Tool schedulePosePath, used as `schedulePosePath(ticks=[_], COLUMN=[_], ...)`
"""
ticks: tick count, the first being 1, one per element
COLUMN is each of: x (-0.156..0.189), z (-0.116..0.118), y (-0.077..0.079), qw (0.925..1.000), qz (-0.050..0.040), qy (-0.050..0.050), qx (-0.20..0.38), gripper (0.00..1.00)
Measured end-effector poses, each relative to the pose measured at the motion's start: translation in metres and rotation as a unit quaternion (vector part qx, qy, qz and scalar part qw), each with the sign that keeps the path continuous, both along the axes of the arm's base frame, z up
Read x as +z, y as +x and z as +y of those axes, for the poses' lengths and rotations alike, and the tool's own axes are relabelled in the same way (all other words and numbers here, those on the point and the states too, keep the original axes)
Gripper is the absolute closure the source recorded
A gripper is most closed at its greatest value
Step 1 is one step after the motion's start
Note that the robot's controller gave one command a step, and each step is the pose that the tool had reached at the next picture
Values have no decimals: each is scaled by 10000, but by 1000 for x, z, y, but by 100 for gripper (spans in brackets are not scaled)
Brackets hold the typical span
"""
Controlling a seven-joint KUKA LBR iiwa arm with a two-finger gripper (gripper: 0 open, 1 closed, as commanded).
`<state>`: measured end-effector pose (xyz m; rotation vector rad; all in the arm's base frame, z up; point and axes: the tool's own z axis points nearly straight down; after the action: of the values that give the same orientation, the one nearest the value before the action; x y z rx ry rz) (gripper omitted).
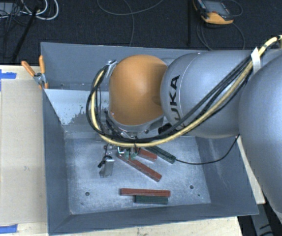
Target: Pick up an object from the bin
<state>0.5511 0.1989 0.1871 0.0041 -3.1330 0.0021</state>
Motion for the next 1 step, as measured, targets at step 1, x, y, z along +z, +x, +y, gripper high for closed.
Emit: schedulePosePath(ticks=[1], x=[-119], z=[-49], y=[-27], qw=[9608], qz=[-10], qy=[21], qx=[2773], gripper=[0])
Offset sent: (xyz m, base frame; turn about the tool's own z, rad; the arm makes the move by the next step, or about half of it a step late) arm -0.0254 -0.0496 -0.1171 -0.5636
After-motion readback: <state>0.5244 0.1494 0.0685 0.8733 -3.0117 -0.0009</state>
